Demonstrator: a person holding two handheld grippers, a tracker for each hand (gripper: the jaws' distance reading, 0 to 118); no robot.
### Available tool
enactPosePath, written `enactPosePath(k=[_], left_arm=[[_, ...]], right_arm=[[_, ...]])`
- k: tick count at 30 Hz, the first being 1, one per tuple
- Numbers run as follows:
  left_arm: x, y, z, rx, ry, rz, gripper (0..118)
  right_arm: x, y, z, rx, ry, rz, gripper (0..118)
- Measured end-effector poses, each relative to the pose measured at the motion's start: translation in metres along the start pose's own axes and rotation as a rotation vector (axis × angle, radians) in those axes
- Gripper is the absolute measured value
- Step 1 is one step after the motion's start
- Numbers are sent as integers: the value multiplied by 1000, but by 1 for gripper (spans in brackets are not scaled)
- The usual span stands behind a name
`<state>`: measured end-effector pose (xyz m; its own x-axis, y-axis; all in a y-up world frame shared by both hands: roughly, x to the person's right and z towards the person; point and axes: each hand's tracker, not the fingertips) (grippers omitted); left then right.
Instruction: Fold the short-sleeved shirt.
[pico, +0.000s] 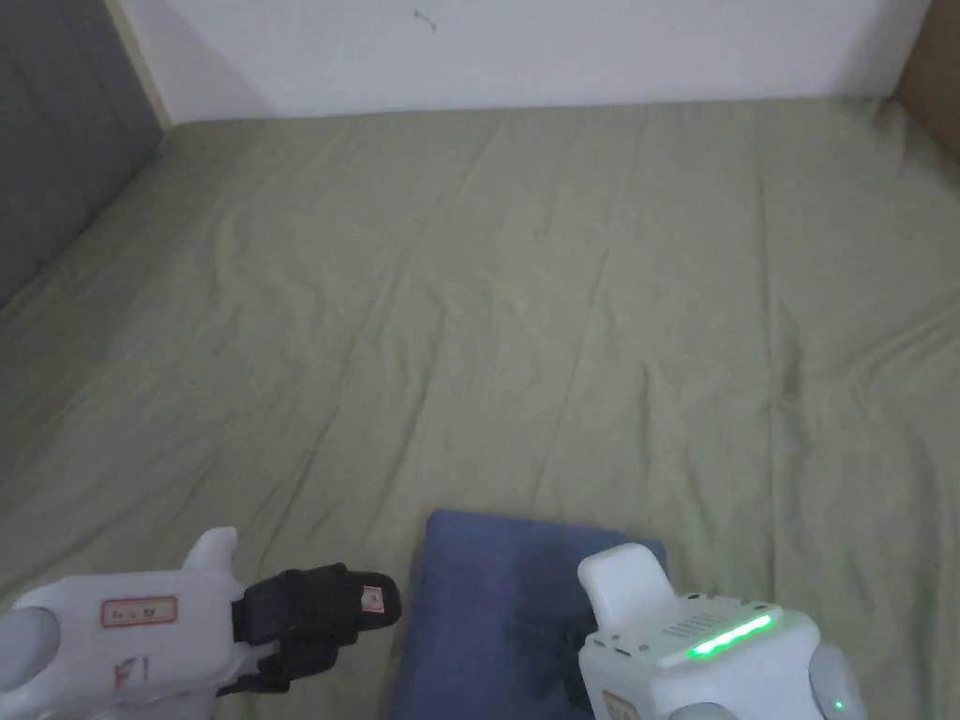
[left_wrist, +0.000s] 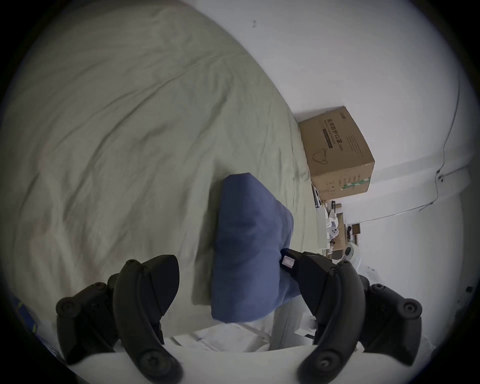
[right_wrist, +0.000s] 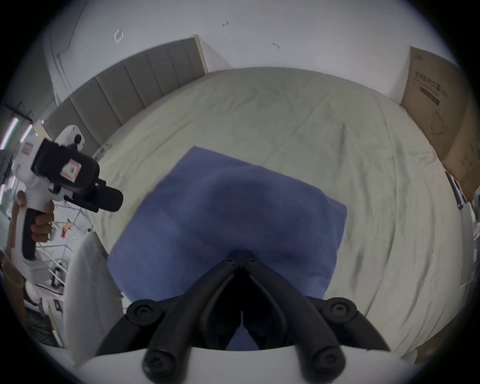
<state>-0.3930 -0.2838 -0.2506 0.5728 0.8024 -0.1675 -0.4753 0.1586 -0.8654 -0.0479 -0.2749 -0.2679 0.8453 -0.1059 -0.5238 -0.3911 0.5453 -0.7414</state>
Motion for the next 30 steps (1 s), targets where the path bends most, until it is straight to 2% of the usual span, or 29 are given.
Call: enactPosePath(k=[4,8,12,13,14,15,16,18,20,23,27,30], left_arm=[[-4,19,-39,-62,-77,1,97],[-5,39,-88,-206,-151,-66,97],[0,37,-115,-259,-234,-105,96],[-6,37,-115,-249,-237,-107,94],[-6,37,-113,-248,-241,-118,86],[-8,37,-110,-241,-216,-128,65],[-11,38,-108,-240,-147,-132,34],[-20,38,-100,-249,-149,-93,30],[-17,36,-87,-223,-163,-127,29],[-4,35,-58,-170,-72,-240,28],[-3,49,-7,-155,79,-265,28],[-11,66,41,-108,209,-254,28]], right_arm=[[8,0,2,3,34,-52,0],[15,0,2,-8,58,-109,0],[14,0,3,-9,49,-110,0],[13,1,3,-9,47,-107,0],[12,1,5,-10,45,-105,0],[12,2,7,-9,42,-105,0],[12,3,11,1,38,-107,0],[9,8,25,59,18,-117,0],[1,15,49,185,-39,-74,0],[-13,27,81,361,-98,-54,0],[-30,42,101,509,-101,-102,0],[-45,50,103,568,-145,-68,0]])
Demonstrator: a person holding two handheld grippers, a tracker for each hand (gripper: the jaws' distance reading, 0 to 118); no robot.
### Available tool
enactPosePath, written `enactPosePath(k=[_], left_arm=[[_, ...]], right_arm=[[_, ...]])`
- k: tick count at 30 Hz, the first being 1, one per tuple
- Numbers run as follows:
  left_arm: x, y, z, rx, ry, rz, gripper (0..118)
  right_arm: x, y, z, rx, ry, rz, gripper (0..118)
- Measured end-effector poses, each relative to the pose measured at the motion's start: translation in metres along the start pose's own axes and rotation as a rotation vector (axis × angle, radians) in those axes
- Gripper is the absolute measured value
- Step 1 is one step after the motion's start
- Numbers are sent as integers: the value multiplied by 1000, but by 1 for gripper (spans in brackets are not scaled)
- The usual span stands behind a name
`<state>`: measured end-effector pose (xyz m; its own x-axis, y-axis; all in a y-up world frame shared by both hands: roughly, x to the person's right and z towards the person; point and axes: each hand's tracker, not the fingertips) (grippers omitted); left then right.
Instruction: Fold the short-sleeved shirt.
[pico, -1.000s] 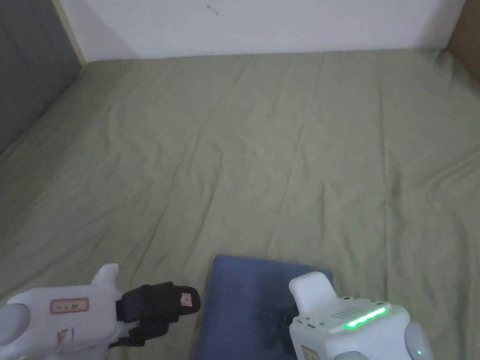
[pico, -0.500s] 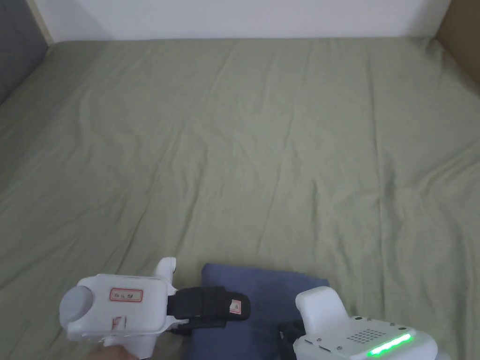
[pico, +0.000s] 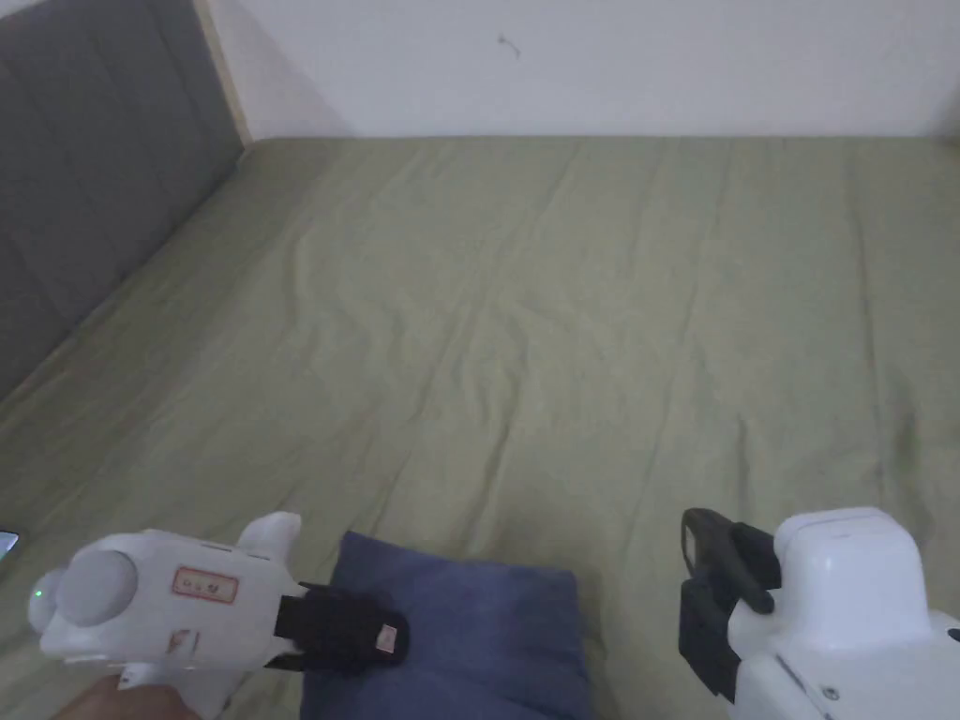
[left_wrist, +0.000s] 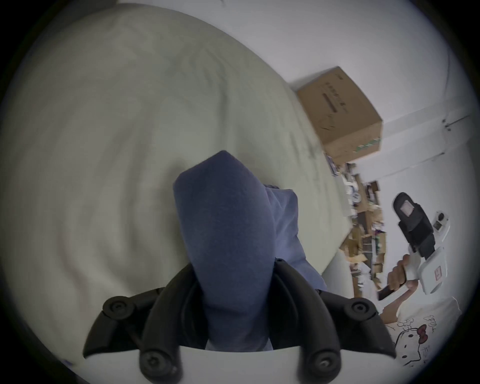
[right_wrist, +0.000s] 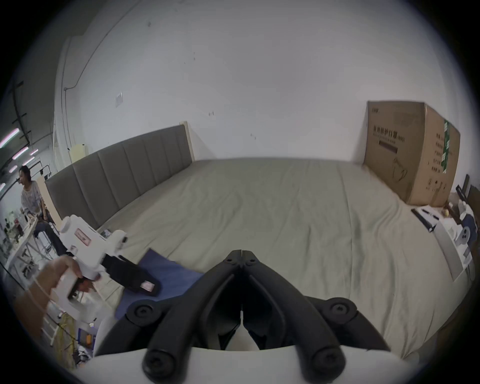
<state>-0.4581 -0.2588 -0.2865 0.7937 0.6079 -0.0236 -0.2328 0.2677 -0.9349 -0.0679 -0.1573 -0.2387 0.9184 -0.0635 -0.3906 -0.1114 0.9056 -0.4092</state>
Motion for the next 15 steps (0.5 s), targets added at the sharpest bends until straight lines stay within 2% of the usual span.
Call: enactPosePath(k=[4,7,10,12,15], left_arm=[[-41,16,58,58,184,16,28],[-58,32,86,41,384,2,28],[-71,48,103,18,551,-38,28],[-76,54,106,35,672,-123,28],[-90,64,105,58,794,-131,28]], right_arm=[[-13,3,-8,-23,20,8,0],[-20,-1,-14,-62,32,-8,0],[-24,-6,-19,-98,39,2,0],[-27,-9,-23,-121,26,19,0],[-28,-10,-27,-146,33,12,0]])
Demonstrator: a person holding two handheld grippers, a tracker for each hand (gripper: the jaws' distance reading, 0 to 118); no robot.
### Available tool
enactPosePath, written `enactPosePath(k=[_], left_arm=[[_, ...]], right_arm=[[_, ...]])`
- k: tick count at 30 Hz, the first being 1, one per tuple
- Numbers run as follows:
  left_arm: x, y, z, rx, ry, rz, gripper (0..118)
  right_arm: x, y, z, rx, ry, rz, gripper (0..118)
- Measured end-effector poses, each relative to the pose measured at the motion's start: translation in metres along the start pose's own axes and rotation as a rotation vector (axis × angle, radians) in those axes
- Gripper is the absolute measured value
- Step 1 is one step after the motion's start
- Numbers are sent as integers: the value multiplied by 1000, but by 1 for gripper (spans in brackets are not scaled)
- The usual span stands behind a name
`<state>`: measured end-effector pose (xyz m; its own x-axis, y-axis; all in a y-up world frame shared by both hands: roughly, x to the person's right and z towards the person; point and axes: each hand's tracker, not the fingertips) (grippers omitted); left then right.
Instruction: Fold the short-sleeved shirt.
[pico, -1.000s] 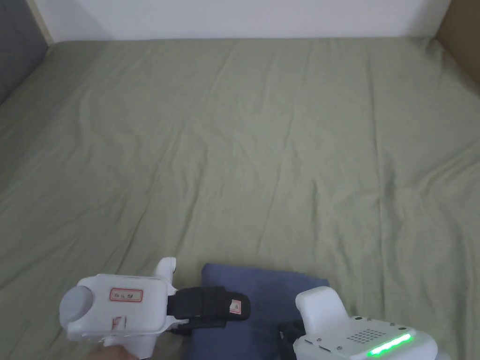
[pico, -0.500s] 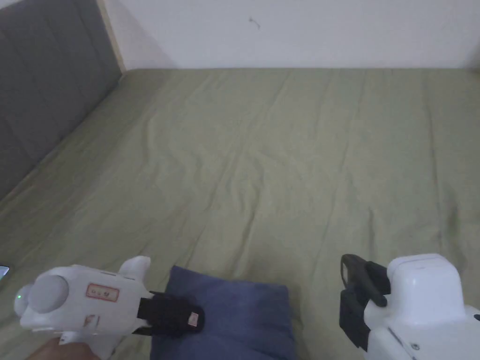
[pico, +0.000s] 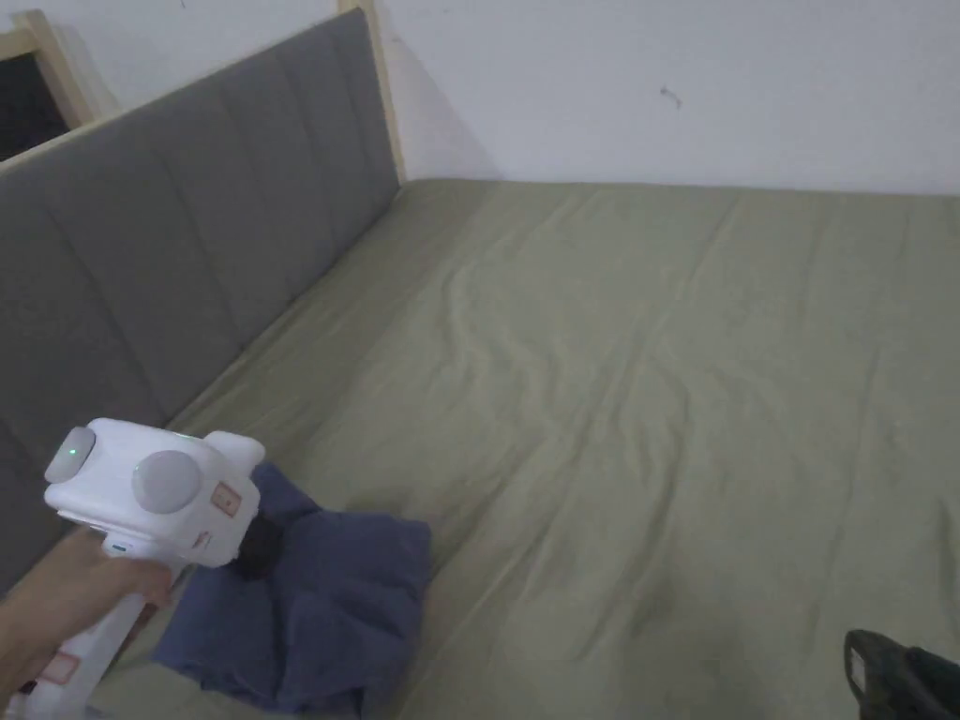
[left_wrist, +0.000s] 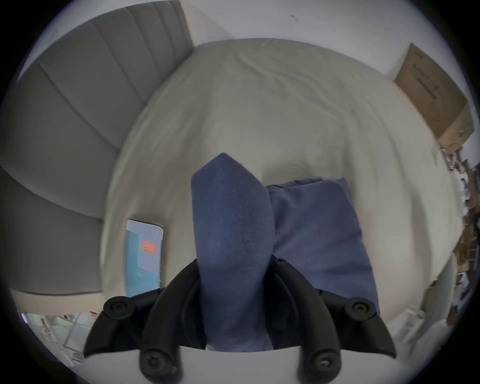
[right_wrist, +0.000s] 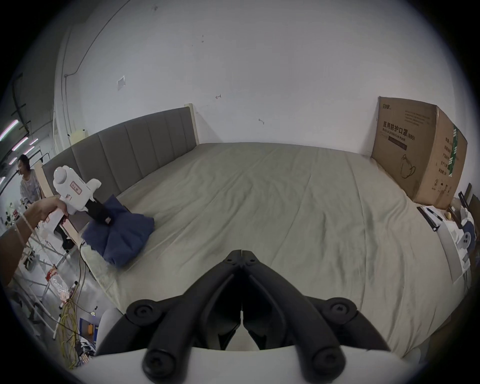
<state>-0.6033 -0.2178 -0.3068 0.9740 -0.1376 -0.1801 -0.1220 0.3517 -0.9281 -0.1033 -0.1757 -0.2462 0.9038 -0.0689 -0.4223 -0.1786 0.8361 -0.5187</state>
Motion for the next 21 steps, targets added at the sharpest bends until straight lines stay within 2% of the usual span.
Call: enactPosePath(k=[2,3,6,7,11,12,13,15,16,17,18,19,21], left_arm=[[-6,-2,-3,61,-4,37,30],[-9,-4,-5,59,-1,70,39],[-7,-16,5,184,102,95,102],[-6,-18,11,175,81,90,114],[0,-26,41,257,-84,220,113],[11,-31,55,274,-122,237,112],[20,-33,65,278,-154,239,103],[45,-42,91,350,-185,212,63],[62,-47,102,389,-178,205,52],[78,-50,112,411,-176,194,52],[95,-53,121,429,-173,182,22],[112,-57,128,460,-176,153,8],[145,-64,141,542,-212,124,2]], right_arm=[[-1,1,-1,-6,3,-11,0],[-1,1,-1,-11,5,-11,0],[-2,2,2,-17,6,2,0],[-1,2,2,-17,4,6,0],[6,1,6,-19,6,-5,0],[9,2,7,-17,9,-20,0],[13,3,9,-10,16,-29,0],[17,6,16,11,10,-35,0],[19,8,19,26,4,-28,0],[22,9,22,35,-6,-24,0],[25,11,26,43,-12,-24,0],[29,13,29,54,-12,-28,0],[35,18,38,83,-24,-47,0]])
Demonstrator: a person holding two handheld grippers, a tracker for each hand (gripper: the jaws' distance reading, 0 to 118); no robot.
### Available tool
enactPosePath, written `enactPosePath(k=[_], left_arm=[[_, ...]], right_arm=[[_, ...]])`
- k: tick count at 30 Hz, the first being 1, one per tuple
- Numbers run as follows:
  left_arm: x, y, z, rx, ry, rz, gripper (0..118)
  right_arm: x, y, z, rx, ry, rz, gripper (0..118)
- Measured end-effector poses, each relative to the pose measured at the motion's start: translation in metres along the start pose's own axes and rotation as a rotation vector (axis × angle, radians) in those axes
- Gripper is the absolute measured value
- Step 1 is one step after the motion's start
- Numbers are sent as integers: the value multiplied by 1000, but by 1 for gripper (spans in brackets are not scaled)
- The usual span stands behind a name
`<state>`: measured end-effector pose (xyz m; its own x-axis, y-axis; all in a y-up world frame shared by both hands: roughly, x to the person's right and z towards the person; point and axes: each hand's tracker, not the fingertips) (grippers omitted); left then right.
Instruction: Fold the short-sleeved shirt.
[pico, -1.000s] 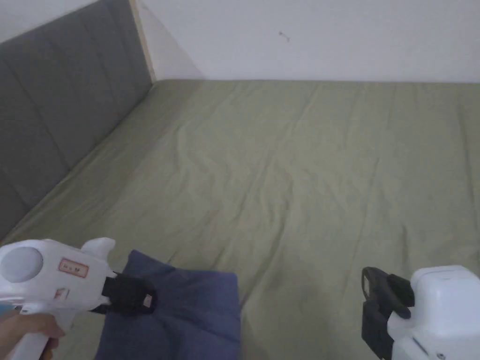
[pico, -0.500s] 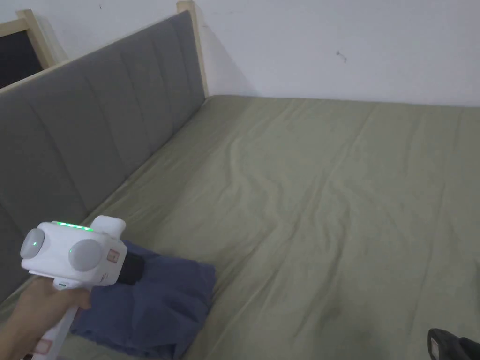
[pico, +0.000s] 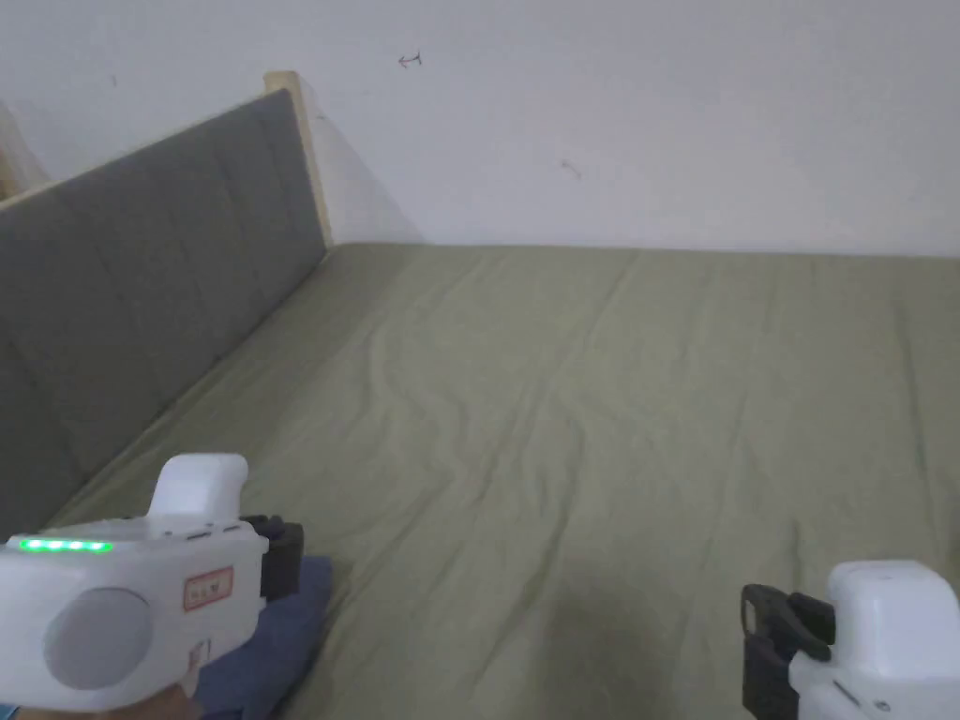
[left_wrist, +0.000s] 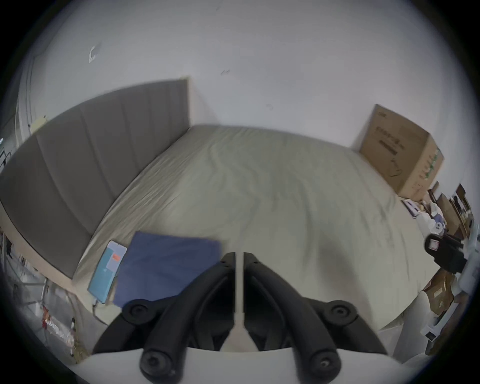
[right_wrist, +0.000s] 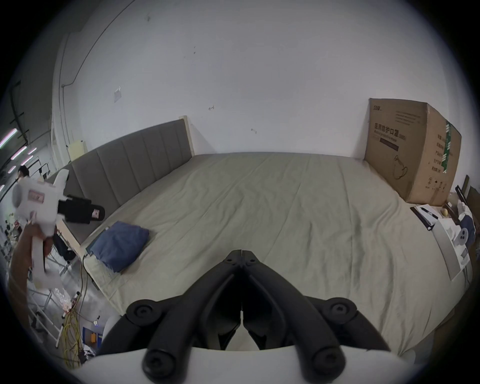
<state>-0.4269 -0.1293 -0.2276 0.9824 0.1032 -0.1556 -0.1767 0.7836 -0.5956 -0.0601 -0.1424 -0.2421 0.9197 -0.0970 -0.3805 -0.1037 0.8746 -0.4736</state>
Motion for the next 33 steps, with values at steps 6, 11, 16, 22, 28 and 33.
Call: enactPosePath(k=[6,11,16,22,28,33], left_arm=[[103,1,23,128,-26,-24,0],[174,1,58,280,-40,-70,0],[211,2,80,389,19,-74,11],[229,-4,103,437,15,-130,111],[239,-11,125,477,41,-110,111],[230,1,141,460,-94,-26,111]], right_arm=[[22,22,30,101,-36,8,0],[45,38,54,175,-55,-32,0],[57,46,79,240,-122,8,2],[76,48,105,274,-141,-30,86],[84,52,130,337,-163,-18,118],[86,62,140,343,-207,13,118]])
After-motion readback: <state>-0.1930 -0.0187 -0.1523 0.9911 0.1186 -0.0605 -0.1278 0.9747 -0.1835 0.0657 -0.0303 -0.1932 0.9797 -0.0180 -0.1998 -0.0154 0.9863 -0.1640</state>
